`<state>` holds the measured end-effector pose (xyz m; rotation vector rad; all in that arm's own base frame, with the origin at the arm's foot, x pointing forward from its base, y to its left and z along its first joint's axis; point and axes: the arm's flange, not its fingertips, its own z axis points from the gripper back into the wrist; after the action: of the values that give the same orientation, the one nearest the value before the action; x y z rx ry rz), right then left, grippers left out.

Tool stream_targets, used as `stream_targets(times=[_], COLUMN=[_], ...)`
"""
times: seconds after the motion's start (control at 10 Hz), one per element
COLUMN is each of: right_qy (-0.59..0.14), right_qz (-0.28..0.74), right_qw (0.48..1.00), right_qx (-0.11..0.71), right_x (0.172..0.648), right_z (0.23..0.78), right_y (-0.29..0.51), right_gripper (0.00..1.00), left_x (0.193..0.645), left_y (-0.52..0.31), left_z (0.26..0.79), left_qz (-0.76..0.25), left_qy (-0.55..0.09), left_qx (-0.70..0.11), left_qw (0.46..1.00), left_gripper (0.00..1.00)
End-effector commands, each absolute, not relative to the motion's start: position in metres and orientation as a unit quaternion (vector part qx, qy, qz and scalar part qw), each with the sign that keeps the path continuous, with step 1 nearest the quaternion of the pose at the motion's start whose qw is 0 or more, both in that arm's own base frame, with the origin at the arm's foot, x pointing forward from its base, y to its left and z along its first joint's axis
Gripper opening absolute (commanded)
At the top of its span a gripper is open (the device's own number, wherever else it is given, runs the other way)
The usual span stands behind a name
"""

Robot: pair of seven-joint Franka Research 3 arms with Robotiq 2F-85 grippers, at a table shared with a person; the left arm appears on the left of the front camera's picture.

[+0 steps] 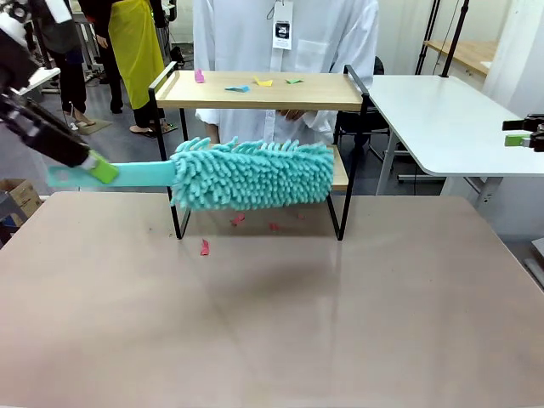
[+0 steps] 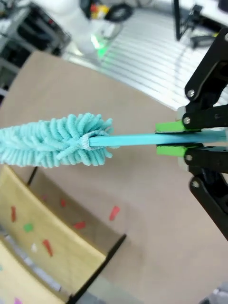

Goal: Clean the shelf.
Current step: Clean the specific section of the Shelf indicated by the human with the Duster.

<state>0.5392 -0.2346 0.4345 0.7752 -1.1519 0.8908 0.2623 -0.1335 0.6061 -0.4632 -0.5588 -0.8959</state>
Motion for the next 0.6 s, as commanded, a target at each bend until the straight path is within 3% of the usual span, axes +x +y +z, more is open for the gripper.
stream_targets(times=[0.0,0.1,0.5], right_qy=[-0.513,-0.513,-0.513], right_qz=[0.398,0.398,0.398], right_qw=[0.678,0.678,0.678], right_qx=[0.345,0.345,0.345], right_x=[0.539,0.539,0.539], right_z=[0.437,0.437,0.437], right_y=[-0.233,-0.233,-0.233], right_gripper=[1.0,1.0,1.0], left_x=[0.266,0.271,0.266], left_y=[-0.166,-0.173,-0.164], left_z=[0.592,0.589,0.592], left_qz=[-0.4,-0.42,-0.415], left_qy=[-0.294,-0.263,-0.274], left_qx=[-0.229,-0.238,-0.224], left_qw=[0.837,0.835,0.838], left_gripper=[0.13,0.13,0.13])
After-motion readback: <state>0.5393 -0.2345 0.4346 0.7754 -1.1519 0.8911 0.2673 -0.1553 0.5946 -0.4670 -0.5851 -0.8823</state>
